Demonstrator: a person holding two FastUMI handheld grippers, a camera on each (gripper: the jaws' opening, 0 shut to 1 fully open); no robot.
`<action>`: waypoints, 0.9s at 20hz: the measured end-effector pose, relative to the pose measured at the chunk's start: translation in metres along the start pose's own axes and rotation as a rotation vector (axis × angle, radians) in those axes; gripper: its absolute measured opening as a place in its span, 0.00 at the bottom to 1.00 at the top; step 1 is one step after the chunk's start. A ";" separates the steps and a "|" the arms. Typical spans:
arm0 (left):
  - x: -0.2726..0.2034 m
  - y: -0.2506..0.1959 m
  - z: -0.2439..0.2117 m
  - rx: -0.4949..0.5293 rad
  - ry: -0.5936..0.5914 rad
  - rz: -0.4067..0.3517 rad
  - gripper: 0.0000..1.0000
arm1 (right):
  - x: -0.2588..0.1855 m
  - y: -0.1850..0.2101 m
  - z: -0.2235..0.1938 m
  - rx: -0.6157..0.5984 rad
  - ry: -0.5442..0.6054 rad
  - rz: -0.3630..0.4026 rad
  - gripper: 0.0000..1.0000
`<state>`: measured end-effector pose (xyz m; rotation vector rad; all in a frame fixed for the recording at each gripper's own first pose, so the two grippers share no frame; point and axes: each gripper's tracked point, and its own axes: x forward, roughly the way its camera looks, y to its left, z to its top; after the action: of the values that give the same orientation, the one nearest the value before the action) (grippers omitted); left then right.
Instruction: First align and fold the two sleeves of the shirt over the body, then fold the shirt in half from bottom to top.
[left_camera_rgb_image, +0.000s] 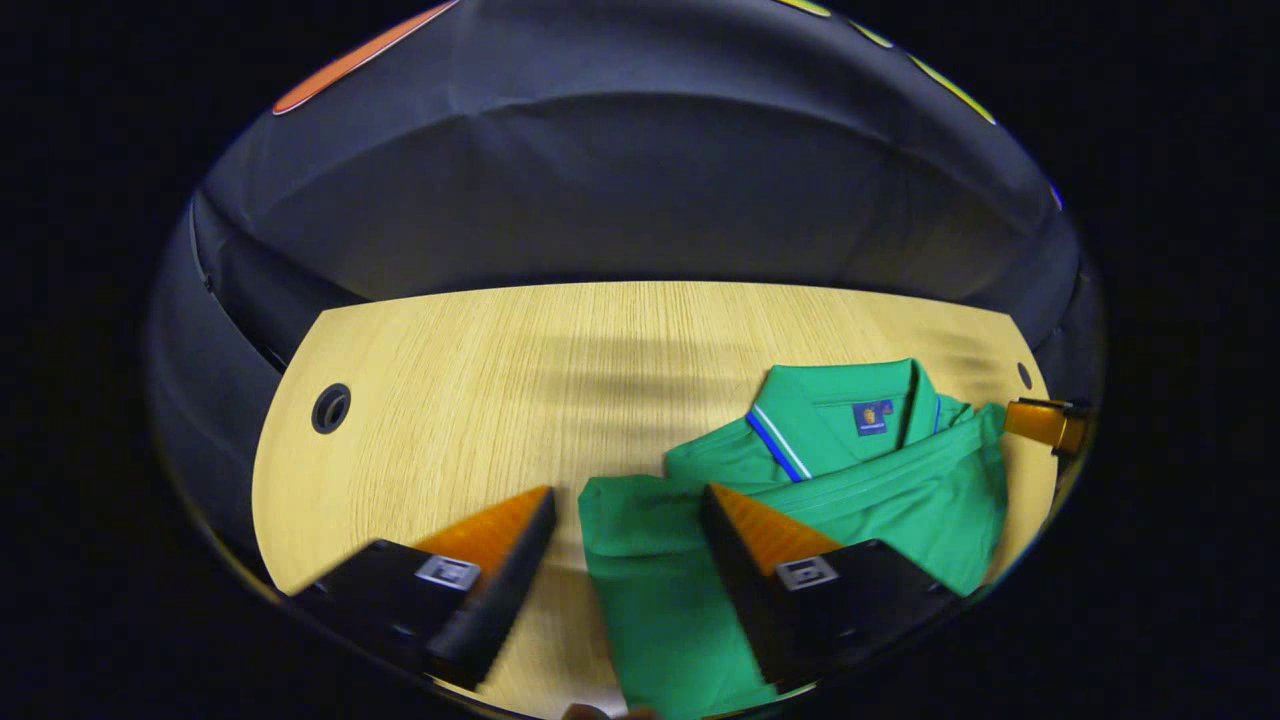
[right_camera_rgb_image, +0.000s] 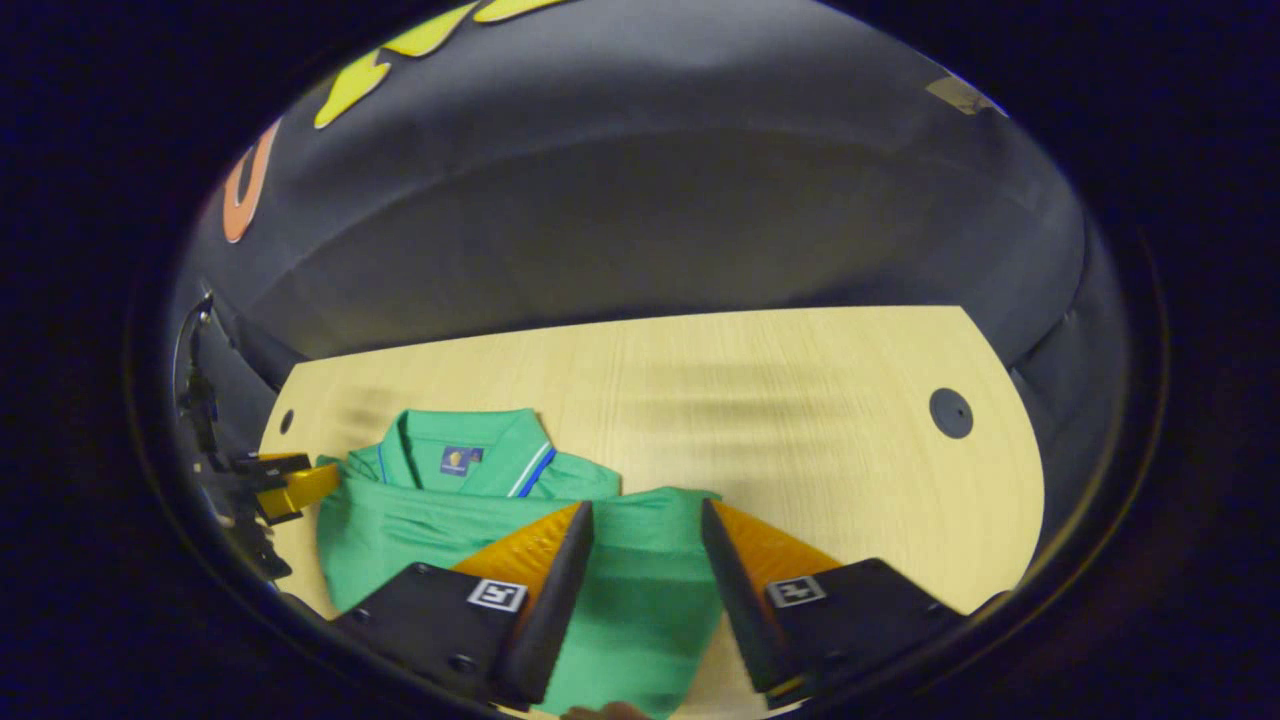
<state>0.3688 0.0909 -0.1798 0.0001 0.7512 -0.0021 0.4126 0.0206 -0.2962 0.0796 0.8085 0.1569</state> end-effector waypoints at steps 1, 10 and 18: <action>-0.009 0.001 0.007 -0.011 -0.026 0.000 1.00 | -0.011 -0.001 0.002 -0.020 -0.015 -0.015 0.72; -0.176 0.008 0.070 -0.032 -0.341 0.065 1.00 | -0.192 0.033 0.043 -0.190 -0.304 -0.056 0.94; -0.363 -0.012 0.059 -0.032 -0.573 0.033 1.00 | -0.373 0.081 0.020 -0.195 -0.557 -0.072 0.95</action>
<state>0.1437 0.0797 0.1116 -0.0176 0.1780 0.0403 0.1651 0.0364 -0.0057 -0.0879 0.2379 0.1353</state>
